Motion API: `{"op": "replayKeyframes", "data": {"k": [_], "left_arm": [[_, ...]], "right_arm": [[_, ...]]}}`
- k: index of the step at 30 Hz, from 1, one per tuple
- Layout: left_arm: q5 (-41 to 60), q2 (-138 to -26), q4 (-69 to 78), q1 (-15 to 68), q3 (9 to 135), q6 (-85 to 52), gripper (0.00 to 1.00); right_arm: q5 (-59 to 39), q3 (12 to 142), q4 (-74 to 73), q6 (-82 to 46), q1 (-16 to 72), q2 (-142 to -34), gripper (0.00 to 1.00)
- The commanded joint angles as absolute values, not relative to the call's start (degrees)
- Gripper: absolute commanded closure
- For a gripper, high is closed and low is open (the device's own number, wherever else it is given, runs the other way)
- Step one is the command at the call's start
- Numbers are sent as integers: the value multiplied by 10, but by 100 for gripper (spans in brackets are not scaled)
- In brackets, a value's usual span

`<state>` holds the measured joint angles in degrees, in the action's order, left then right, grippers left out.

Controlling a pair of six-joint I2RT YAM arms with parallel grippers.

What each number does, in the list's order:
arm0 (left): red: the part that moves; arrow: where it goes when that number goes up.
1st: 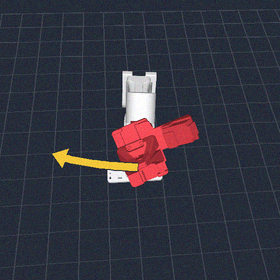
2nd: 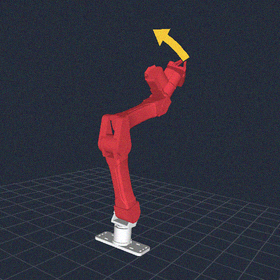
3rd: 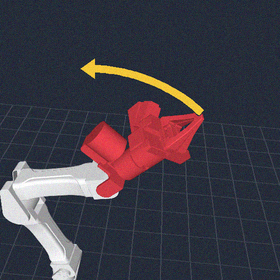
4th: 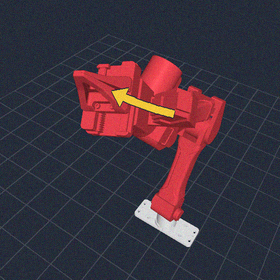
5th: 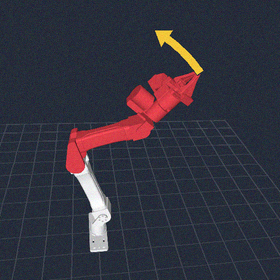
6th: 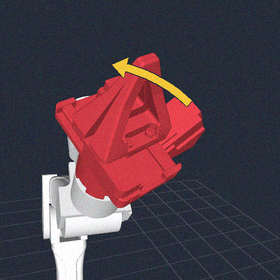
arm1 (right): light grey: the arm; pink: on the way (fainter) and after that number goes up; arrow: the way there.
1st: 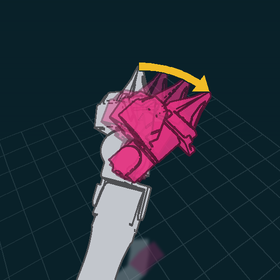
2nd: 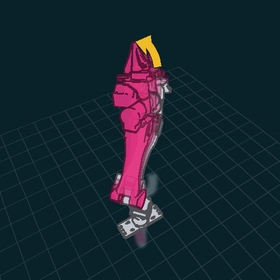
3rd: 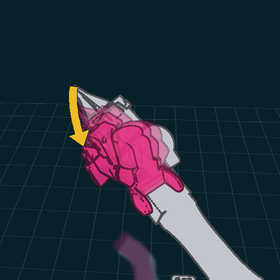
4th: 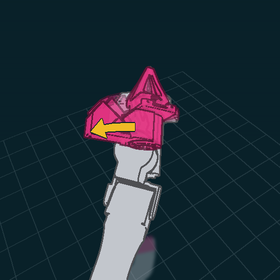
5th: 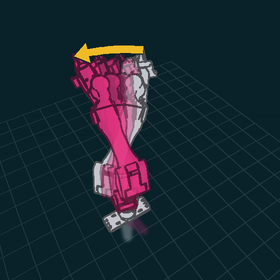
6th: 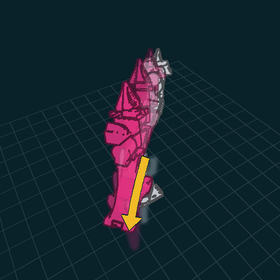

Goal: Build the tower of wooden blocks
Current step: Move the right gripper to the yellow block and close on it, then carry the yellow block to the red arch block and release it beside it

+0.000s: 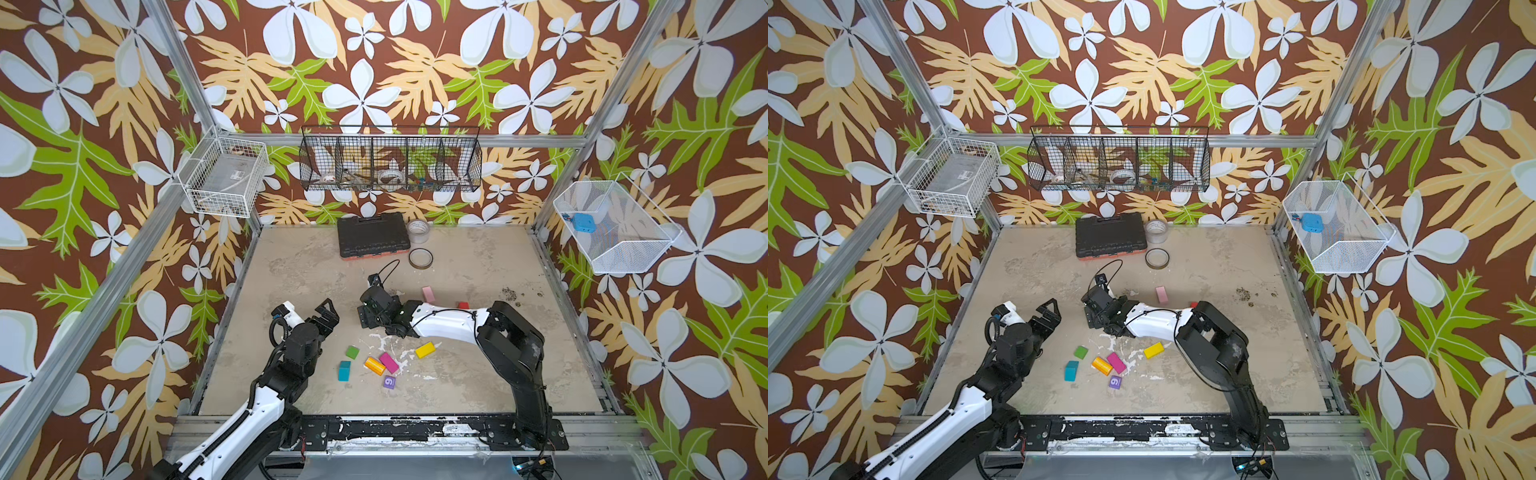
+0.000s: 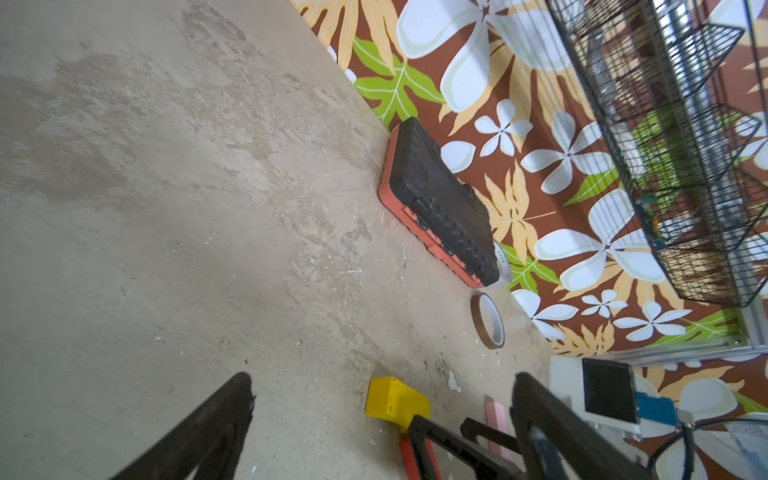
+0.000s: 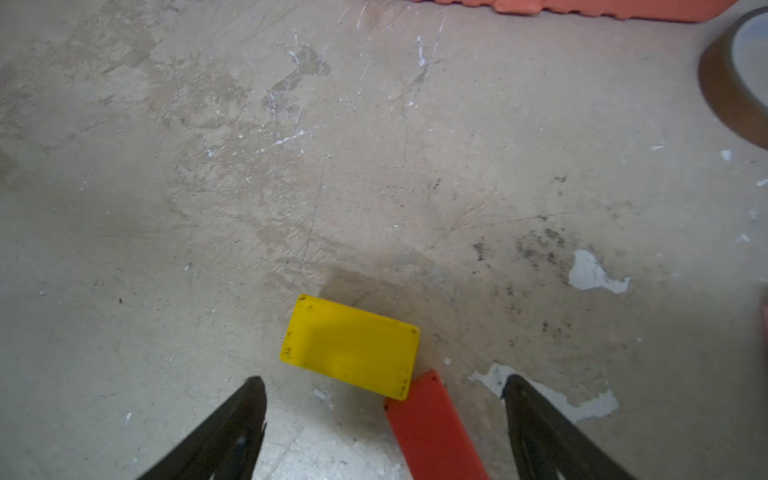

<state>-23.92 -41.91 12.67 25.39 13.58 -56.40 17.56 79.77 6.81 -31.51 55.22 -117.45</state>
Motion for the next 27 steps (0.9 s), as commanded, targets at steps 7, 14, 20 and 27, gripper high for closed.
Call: {"op": "replayKeyframes", "data": {"k": [7, 14, 20, 27], "left_arm": [[-216, -453, 143, 253, 150, -554, 4], [-213, -443, 149, 253, 145, -551, 4], [-209, -447, 152, 254, 146, -550, 4], [-202, -446, 153, 253, 149, -542, 5]], "right_arm": [[176, 870, 114, -328, 565, -1238, 16], [203, 888, 131, -334, 566, -1257, 22], [209, 908, 144, -336, 566, -1270, 28], [207, 930, 153, -337, 566, -1287, 32]]}}
